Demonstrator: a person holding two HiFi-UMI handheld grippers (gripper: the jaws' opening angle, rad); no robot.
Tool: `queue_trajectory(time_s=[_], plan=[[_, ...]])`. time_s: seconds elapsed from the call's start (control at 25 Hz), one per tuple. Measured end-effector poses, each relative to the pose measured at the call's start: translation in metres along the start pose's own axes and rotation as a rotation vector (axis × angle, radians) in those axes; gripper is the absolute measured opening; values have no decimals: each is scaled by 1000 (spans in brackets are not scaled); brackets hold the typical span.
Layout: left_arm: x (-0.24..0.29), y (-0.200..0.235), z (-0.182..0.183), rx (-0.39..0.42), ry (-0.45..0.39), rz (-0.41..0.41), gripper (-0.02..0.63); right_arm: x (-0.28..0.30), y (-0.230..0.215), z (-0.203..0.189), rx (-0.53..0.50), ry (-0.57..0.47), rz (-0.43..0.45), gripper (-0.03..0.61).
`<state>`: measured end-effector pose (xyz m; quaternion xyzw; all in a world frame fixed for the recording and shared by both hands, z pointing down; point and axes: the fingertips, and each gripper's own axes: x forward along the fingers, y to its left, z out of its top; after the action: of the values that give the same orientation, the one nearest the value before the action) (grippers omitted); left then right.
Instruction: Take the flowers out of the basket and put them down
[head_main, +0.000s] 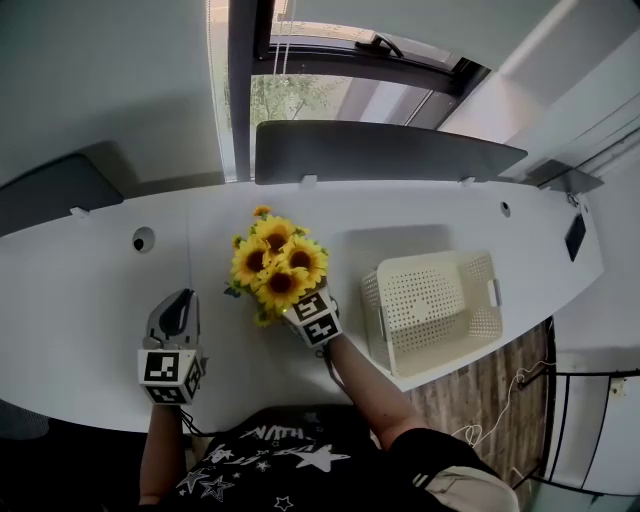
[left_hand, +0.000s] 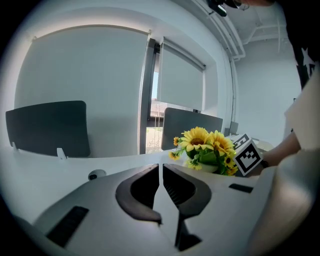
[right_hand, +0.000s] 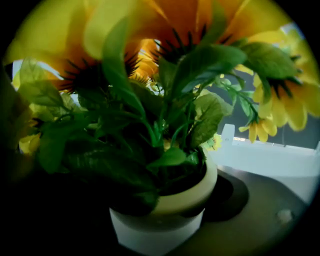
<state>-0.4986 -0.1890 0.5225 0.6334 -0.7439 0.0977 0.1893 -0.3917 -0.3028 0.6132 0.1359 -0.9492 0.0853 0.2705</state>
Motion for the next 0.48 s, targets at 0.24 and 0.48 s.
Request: queue_trajectory(time_s=[0.24, 0.48], plan=[[0, 4, -7, -25, 15, 4, 31, 10, 6, -10, -28, 11, 2, 518], [0, 0, -11, -32, 27, -1, 31, 15, 11, -11, -141, 24, -8, 518]])
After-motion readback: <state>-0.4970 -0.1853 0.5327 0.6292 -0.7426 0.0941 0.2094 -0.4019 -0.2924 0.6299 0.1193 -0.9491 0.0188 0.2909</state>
